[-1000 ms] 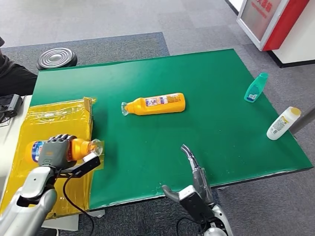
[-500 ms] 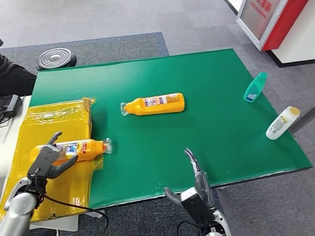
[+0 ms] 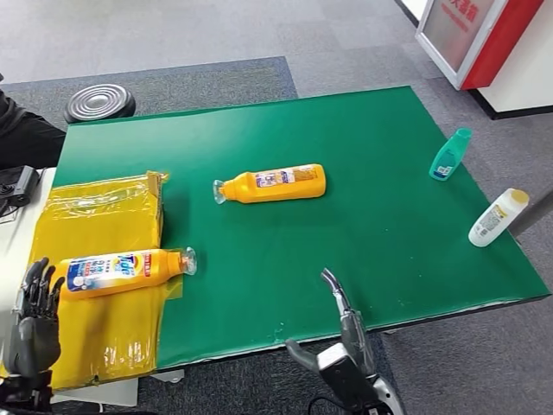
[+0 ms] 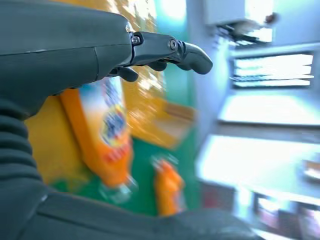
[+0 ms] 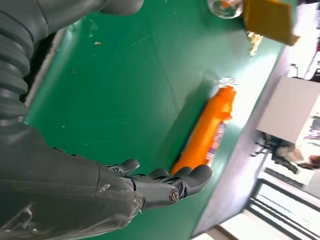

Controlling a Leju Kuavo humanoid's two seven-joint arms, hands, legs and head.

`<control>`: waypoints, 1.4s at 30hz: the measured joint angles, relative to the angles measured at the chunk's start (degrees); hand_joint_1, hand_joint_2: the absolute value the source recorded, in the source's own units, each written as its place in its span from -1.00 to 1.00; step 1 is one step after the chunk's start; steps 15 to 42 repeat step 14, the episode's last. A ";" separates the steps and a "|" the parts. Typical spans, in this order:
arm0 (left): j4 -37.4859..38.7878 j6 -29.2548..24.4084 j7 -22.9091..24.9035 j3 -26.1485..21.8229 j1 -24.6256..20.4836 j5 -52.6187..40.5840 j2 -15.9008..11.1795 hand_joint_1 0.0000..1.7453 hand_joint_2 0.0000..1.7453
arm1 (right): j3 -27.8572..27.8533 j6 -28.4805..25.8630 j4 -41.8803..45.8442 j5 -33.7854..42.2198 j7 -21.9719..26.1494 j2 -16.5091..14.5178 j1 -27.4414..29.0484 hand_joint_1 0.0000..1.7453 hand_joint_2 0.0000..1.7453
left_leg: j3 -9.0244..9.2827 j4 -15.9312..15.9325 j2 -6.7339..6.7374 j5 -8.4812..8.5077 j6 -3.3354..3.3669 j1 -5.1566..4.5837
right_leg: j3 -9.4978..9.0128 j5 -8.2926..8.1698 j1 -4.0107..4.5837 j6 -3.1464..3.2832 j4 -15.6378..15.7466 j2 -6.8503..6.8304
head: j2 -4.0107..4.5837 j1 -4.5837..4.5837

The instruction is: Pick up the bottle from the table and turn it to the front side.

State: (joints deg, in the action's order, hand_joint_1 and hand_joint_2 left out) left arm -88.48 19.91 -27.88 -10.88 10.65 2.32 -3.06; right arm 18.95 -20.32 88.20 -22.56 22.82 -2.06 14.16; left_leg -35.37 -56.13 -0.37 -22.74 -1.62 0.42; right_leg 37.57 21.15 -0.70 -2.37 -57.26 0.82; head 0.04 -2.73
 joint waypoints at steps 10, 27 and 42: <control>0.74 9.48 -10.26 -6.34 1.06 0.52 9.41 -1.00 -1.00 | -0.21 1.95 1.91 1.27 4.72 0.01 -0.87 -1.00 1.00 | 0.03 0.00 -0.02 -0.01 0.02 -0.01 | -0.03 0.01 0.01 -0.01 0.00 -0.01 | 0.00 0.02; 0.91 13.03 -10.26 -6.94 0.82 0.18 10.49 -1.00 0.33 | -0.24 2.75 2.01 0.76 4.96 0.01 -1.26 -1.00 1.00 | 0.03 0.00 -0.02 0.00 0.02 -0.01 | -0.03 0.01 0.01 -0.01 0.00 -0.01 | 0.00 0.00; 0.91 13.03 -10.26 -6.94 0.82 0.18 10.49 -1.00 0.33 | -0.24 2.75 2.01 0.76 4.96 0.01 -1.26 -1.00 1.00 | 0.03 0.00 -0.02 0.00 0.02 -0.01 | -0.03 0.01 0.01 -0.01 0.00 -0.01 | 0.00 0.00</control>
